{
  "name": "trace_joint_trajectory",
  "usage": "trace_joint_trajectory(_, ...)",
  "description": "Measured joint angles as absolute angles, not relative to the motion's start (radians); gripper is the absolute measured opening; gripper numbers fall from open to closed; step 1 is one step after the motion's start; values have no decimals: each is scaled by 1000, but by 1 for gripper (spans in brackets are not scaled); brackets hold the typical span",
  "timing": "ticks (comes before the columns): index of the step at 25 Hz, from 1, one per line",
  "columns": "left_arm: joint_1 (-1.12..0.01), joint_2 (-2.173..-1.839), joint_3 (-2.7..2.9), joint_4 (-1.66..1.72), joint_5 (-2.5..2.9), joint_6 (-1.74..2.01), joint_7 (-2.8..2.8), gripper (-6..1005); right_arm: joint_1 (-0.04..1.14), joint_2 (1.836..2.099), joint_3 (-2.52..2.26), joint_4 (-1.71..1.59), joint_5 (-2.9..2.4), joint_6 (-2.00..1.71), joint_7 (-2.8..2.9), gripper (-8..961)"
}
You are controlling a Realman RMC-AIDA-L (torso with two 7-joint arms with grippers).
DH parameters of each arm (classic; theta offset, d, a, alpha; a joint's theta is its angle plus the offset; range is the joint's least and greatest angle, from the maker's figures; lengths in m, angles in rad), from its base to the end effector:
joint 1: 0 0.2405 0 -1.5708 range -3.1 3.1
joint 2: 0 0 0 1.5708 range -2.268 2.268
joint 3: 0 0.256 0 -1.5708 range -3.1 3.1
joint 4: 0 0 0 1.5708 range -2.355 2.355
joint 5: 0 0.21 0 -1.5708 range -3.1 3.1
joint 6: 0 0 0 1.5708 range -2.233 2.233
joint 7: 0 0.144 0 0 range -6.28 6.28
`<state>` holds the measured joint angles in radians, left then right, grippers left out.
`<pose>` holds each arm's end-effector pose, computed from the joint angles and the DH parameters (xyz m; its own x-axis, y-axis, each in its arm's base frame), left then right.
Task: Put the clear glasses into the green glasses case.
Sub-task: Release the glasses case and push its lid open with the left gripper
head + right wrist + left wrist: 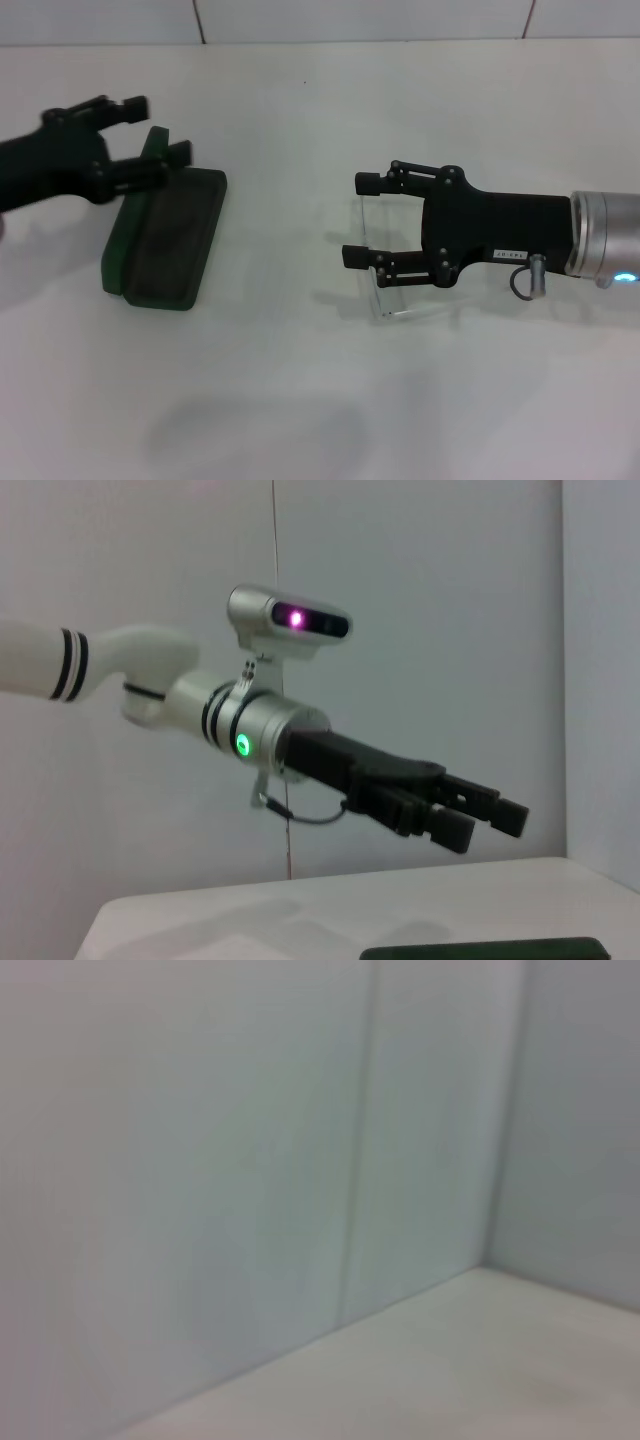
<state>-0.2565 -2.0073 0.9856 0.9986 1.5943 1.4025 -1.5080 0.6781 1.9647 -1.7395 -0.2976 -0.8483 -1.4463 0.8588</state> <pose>-0.2725 0.3206 0.0679 0.7738 0.2371 0.5874 0.5100 -0.7832 -0.3557 0.1955 0.3333 -0.0527 0.7637 0.0088 -0.6455 -0.1006 -0.9861 -0.1324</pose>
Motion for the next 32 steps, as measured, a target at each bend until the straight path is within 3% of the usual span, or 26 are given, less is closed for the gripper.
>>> trace_joint_trajectory(7, -245, -2063, 899, 1259, 1882, 1400, -1872, 827, 685, 1964, -1743, -298, -848, -1441, 859, 807)
trace_joint_trajectory(18, -390, -2088, 907, 1286, 2229, 1396, -2172, 817, 715, 1962, -1739, -298, -895, -1406, 868, 808)
trace_joint_trajectory(32, -407, -2087, 1039, 1256, 2386, 1230, -2306, 804, 718, 1958, -1740, -298, -899, -1386, 863, 808)
